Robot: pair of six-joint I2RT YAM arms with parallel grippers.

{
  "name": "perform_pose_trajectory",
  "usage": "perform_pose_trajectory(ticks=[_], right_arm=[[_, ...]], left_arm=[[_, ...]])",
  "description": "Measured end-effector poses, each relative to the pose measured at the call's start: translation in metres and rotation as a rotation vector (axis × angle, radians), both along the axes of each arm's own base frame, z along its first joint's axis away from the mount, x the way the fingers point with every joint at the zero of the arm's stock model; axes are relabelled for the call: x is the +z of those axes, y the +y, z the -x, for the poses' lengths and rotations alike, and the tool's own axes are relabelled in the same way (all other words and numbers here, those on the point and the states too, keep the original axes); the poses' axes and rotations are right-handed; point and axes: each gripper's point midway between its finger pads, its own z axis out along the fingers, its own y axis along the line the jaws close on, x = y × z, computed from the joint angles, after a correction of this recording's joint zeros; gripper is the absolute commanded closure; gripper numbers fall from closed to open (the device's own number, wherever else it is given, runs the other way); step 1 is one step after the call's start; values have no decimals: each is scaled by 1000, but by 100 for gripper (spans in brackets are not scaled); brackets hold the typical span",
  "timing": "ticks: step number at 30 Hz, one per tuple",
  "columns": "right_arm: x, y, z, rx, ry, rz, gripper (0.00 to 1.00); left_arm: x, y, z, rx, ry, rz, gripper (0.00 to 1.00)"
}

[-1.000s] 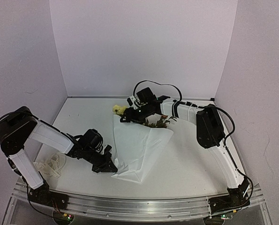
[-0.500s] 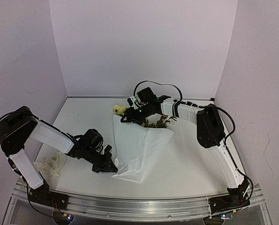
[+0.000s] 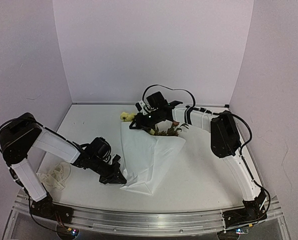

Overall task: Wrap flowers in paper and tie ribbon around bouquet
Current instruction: Adjust the 2/3-folded wrapping paper with the folded bouquet.

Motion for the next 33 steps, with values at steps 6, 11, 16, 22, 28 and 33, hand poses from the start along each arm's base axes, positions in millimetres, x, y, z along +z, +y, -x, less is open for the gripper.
perform_pose_trajectory(ticks=[6, 11, 16, 22, 28, 33], right_arm=[[21, -3, -3, -16, -42, -7, 89], [42, -16, -5, -56, -108, 25, 97], [60, -31, -5, -78, -170, 71, 100], [54, -37, 1, -59, -173, 101, 100], [20, -61, 3, -89, -161, 231, 100], [10, -81, -1, -121, -191, 348, 100]], left_arm=[[0, -1, 0, -3, 2, 6, 100], [0, -4, 0, -9, 8, 22, 100], [0, -8, 1, -18, 13, 45, 100], [0, -10, 1, -21, 19, 57, 100], [-1, -10, 2, -18, 20, 67, 100], [-1, -11, 2, -15, 22, 79, 100]])
